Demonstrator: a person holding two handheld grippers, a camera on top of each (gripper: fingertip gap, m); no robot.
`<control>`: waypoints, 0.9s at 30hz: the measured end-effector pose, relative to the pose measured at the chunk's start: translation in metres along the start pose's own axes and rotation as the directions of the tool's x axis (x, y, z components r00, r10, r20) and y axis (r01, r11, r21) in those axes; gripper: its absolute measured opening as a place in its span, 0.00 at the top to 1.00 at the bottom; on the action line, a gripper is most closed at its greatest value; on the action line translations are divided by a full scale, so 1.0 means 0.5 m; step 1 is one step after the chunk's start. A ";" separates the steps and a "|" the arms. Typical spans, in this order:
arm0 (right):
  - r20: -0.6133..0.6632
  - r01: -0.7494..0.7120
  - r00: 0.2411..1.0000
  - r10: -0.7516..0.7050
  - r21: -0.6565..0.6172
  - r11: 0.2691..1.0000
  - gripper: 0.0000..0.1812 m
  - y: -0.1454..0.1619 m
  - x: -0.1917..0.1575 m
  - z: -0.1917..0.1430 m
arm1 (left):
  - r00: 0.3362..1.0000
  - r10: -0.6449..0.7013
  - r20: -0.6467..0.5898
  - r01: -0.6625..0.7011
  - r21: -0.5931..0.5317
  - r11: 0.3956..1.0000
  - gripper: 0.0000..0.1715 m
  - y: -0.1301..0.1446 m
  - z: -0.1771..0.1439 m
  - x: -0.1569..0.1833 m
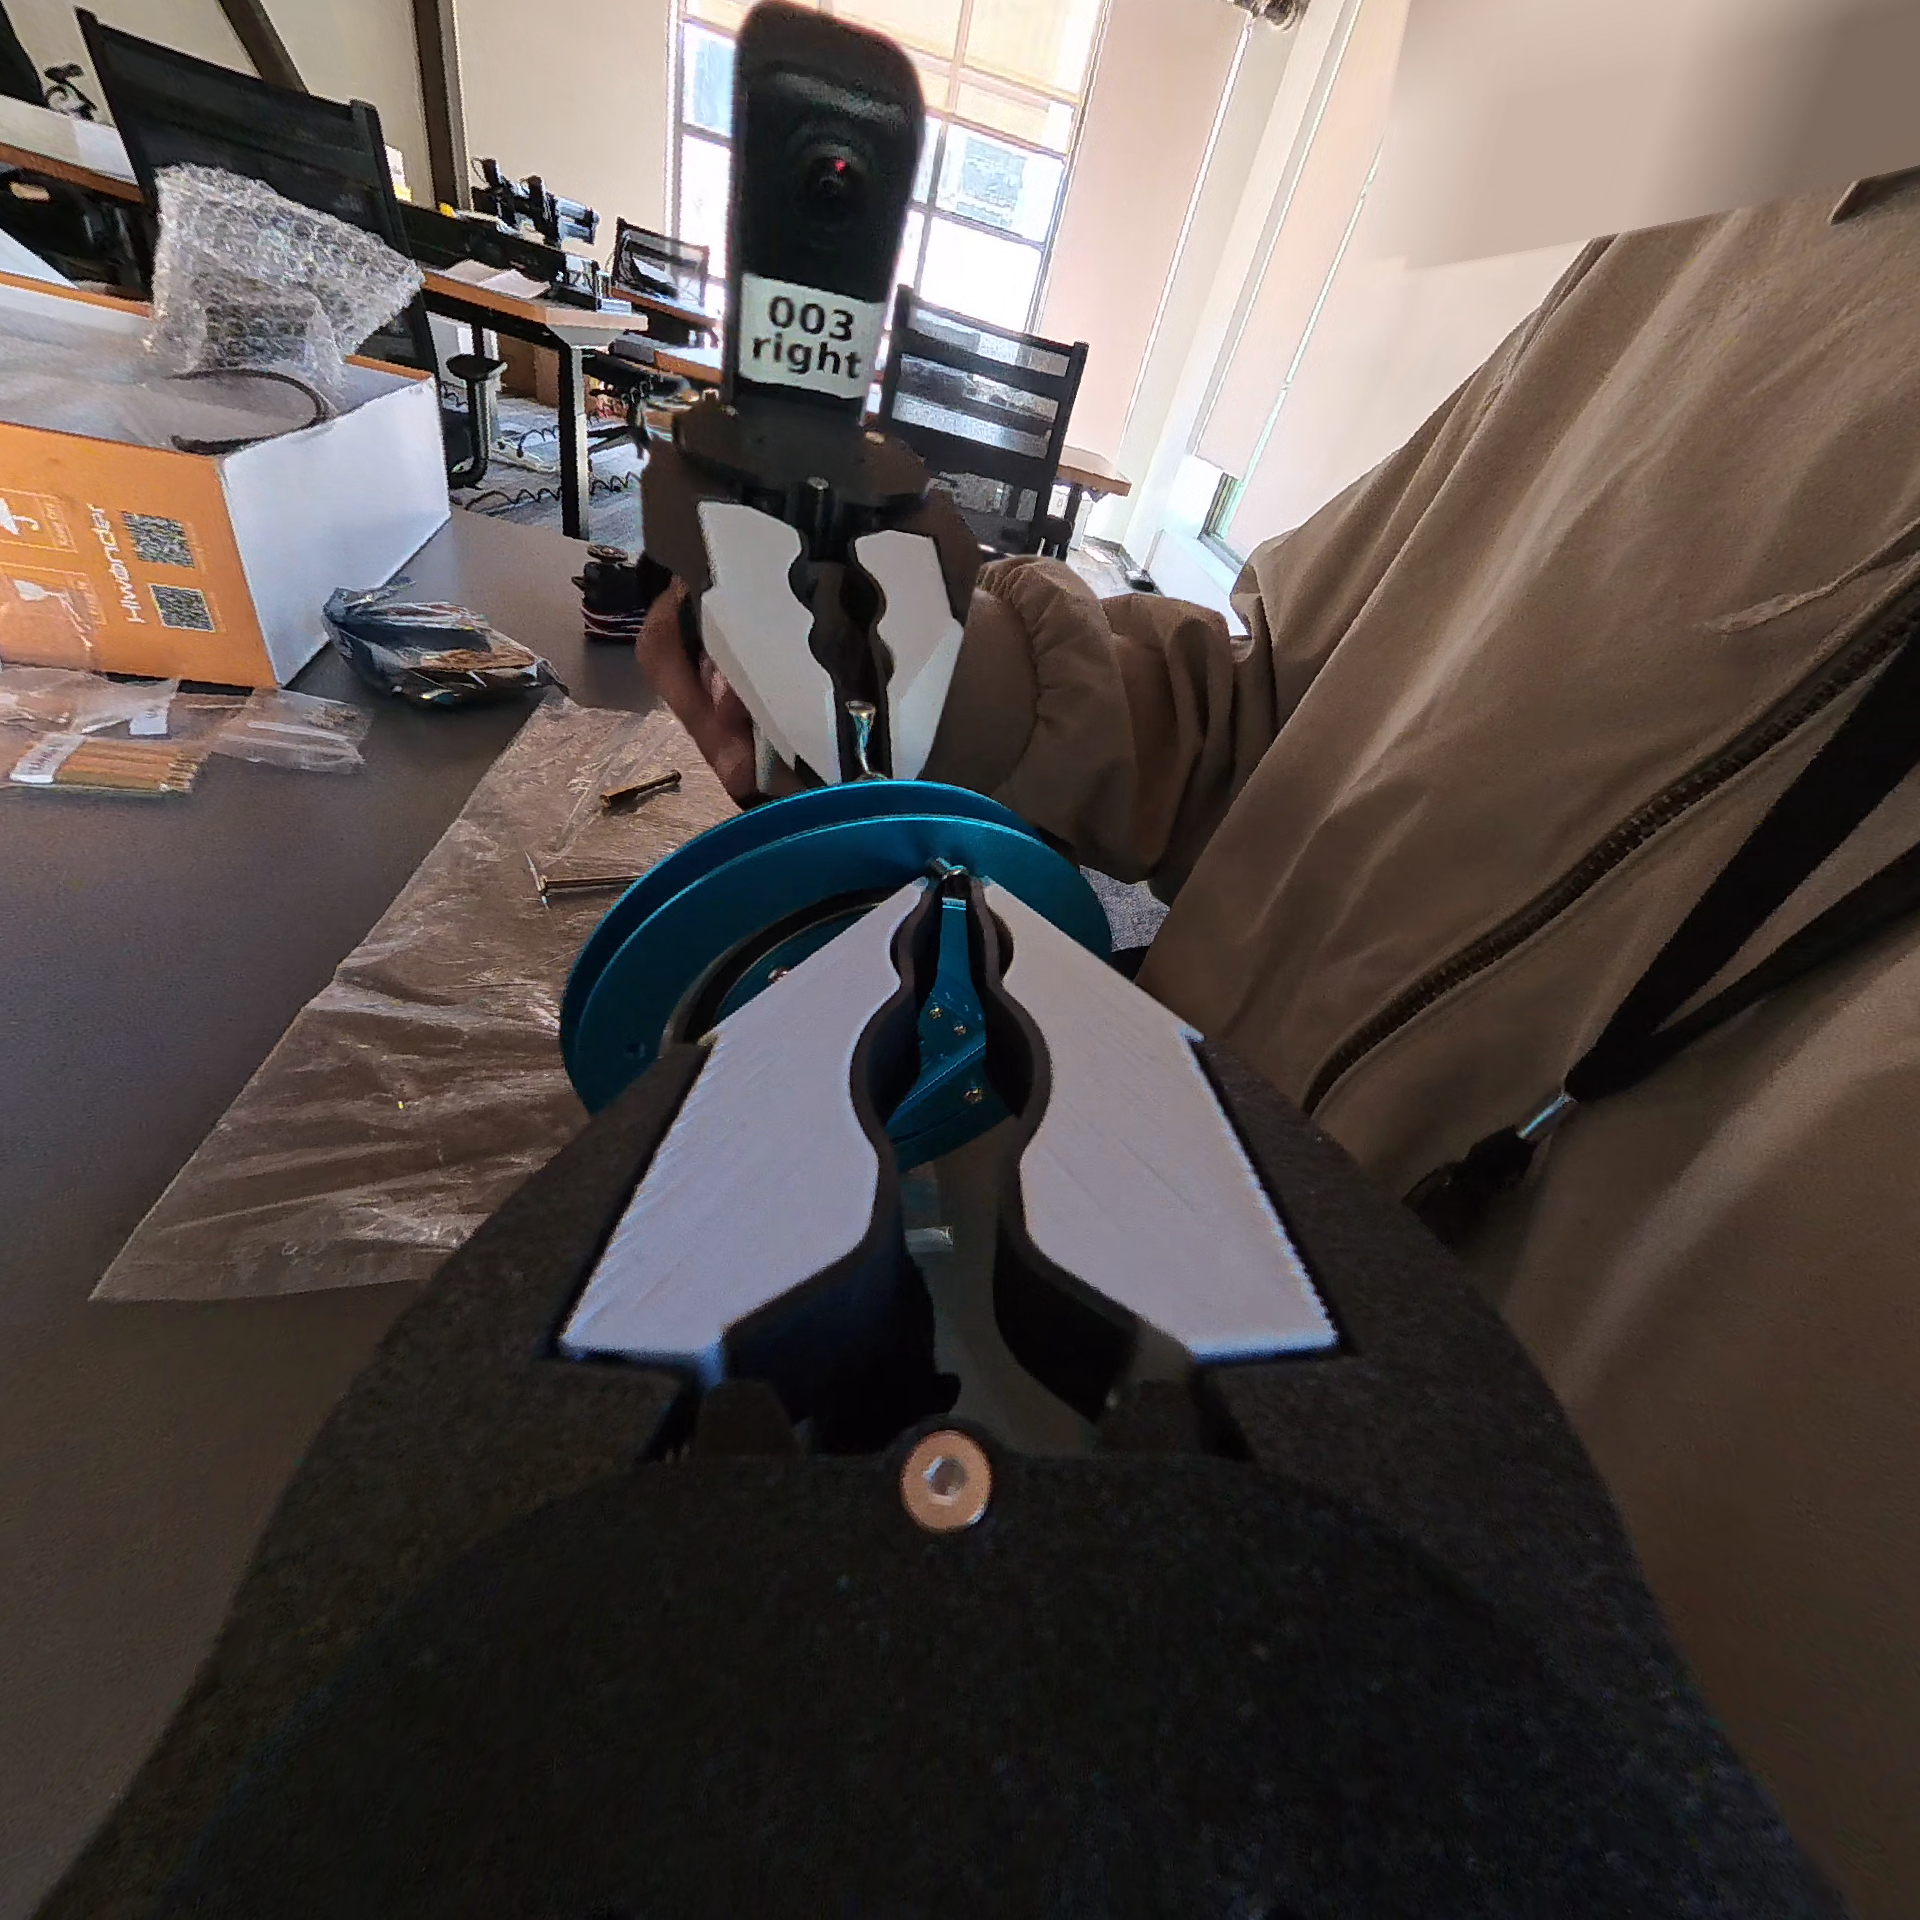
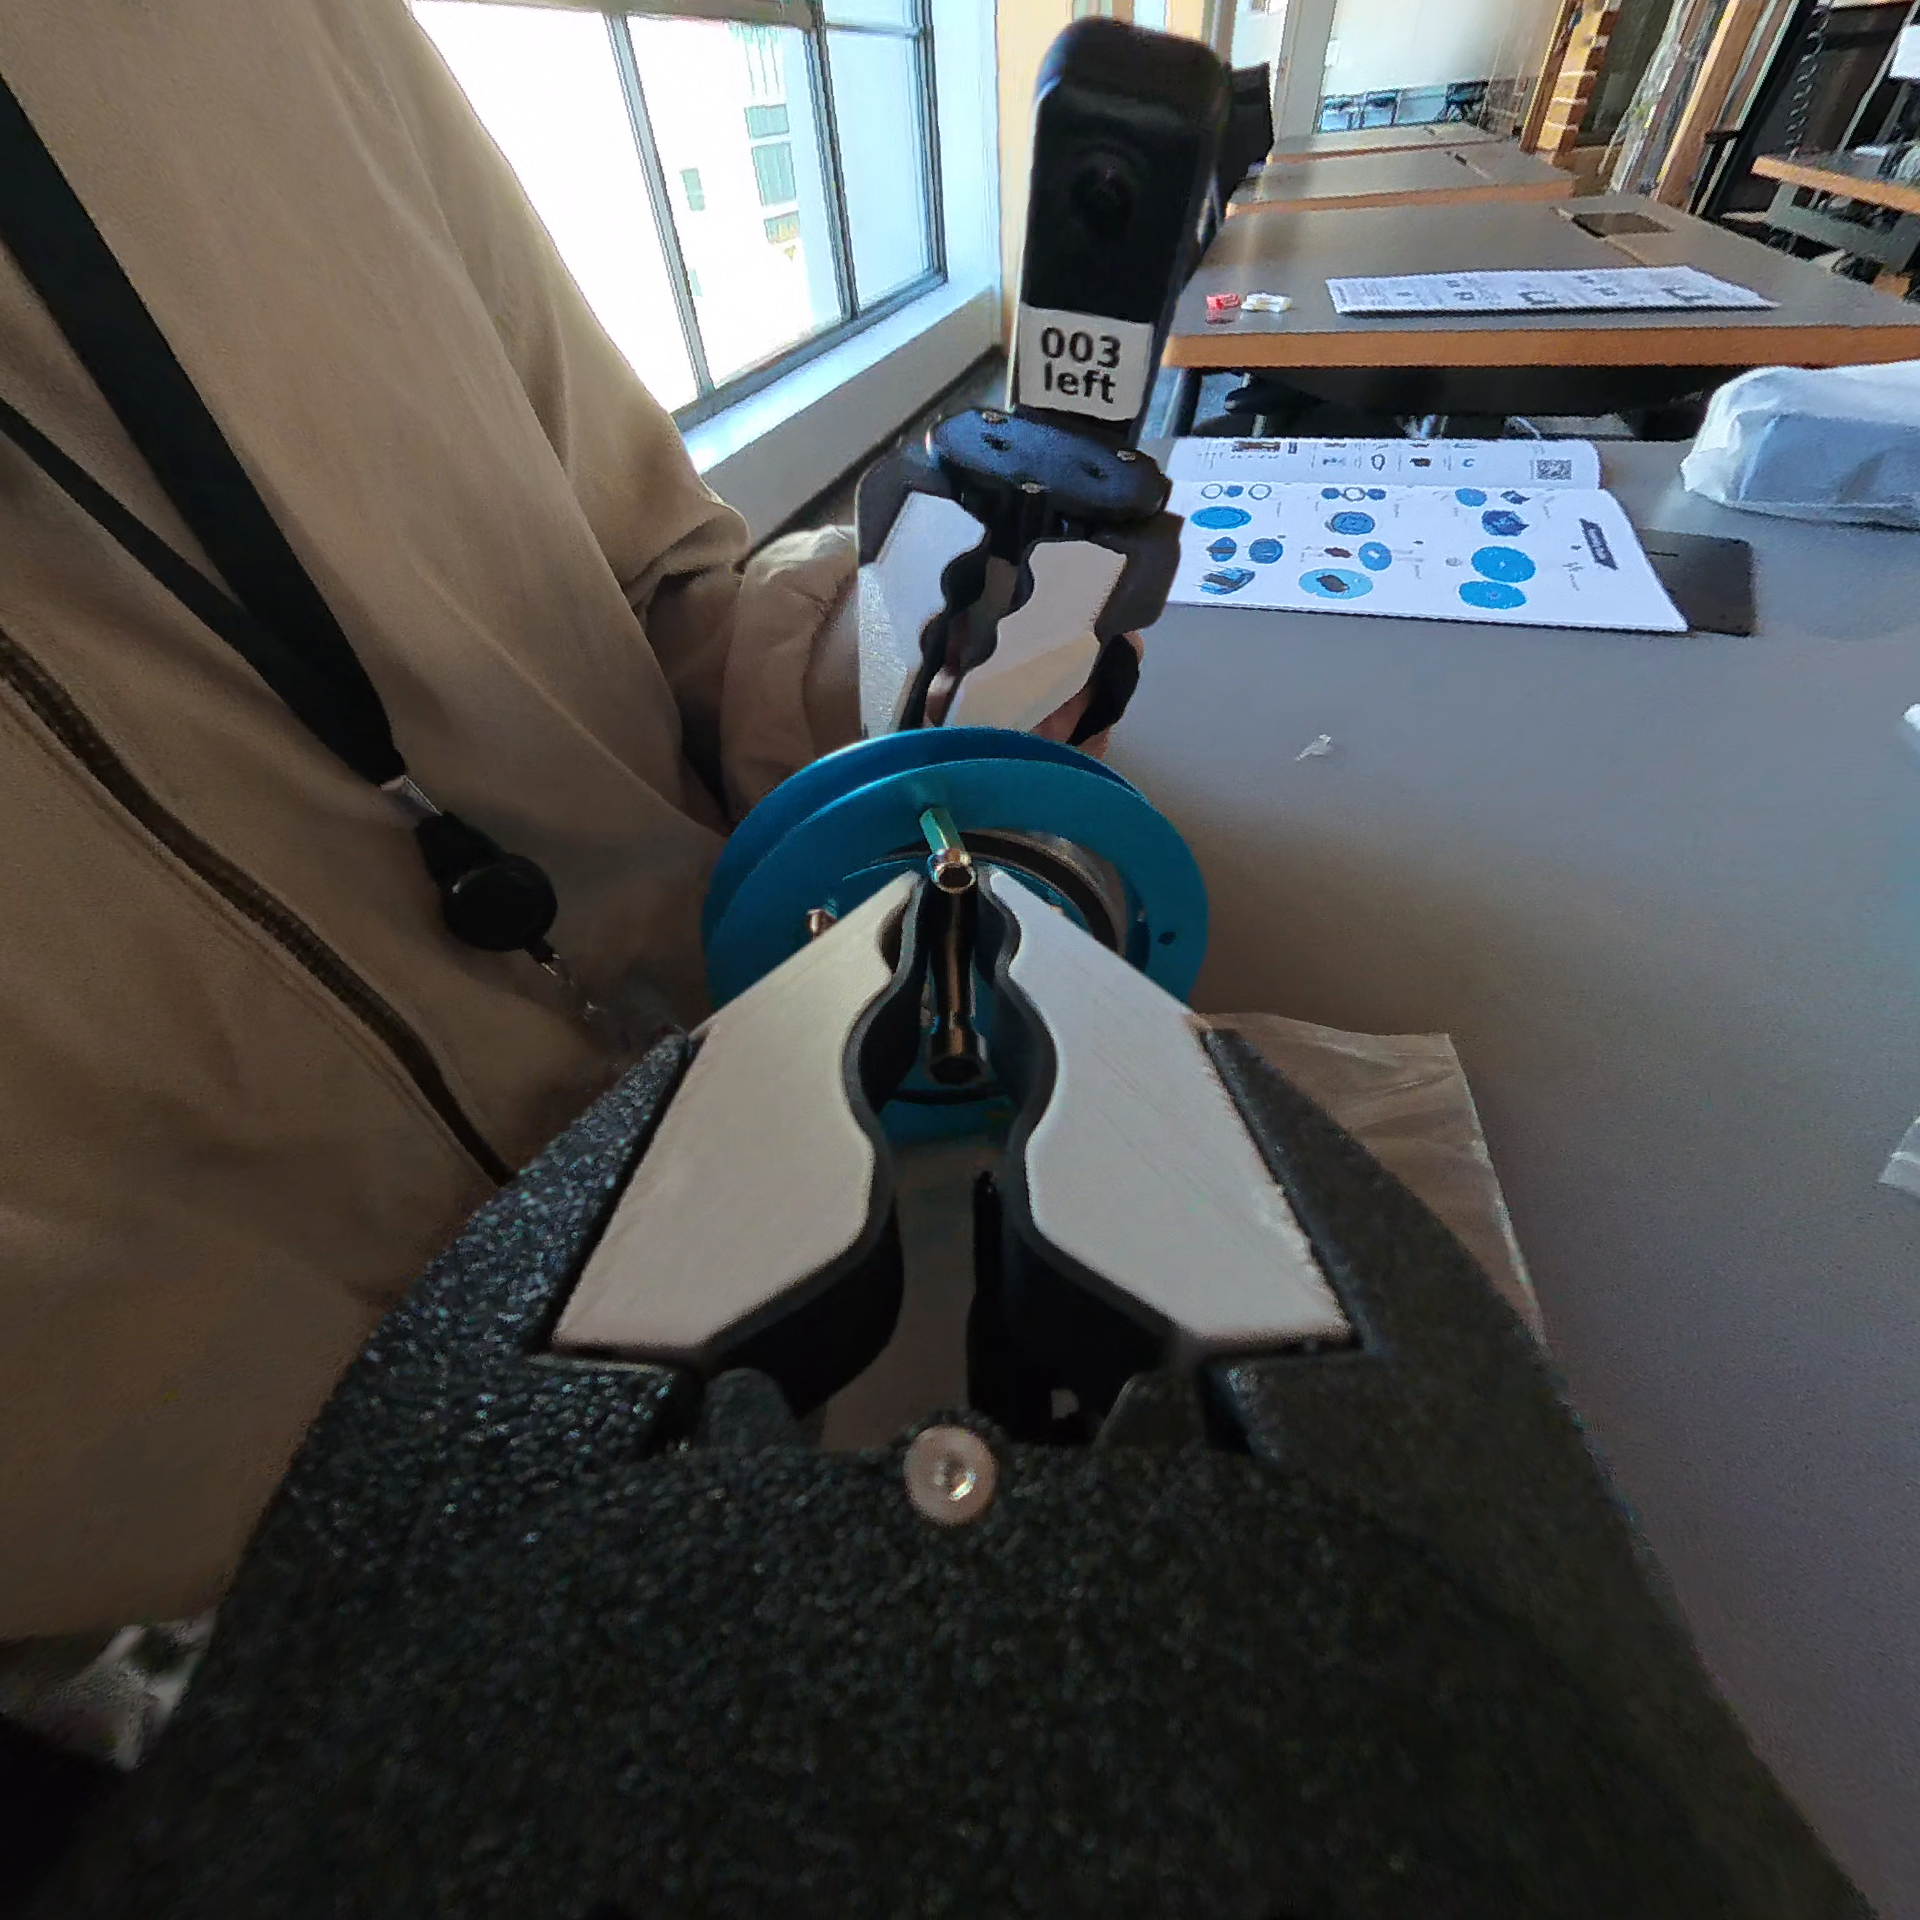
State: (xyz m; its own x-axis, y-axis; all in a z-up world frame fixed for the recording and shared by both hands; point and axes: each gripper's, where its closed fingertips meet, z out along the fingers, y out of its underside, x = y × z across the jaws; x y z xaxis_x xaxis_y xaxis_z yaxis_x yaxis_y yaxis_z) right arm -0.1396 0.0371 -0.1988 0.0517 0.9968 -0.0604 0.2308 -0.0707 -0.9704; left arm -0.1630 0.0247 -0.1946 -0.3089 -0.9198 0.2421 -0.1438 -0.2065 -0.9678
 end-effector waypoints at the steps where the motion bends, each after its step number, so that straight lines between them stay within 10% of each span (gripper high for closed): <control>1: -0.010 0.028 1.000 -0.028 -0.018 0.999 0.97 0.000 0.000 0.000 | 1.000 -0.004 -0.001 0.004 0.001 1.000 0.98 0.000 0.000 0.000; 27: -0.089 0.074 0.993 -0.081 -0.069 0.995 0.96 -0.003 0.021 -0.007 | 0.975 0.104 0.198 -0.099 -0.033 0.995 0.97 -0.009 0.006 -0.021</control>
State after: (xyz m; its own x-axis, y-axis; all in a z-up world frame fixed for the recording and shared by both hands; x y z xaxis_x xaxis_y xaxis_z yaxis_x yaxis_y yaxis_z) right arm -0.1361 0.0476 -0.1974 0.1190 0.9921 0.0390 0.3008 0.0014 -0.9537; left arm -0.1562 0.0341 -0.1927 -0.1299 -0.9840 0.1221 -0.1431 -0.1032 -0.9843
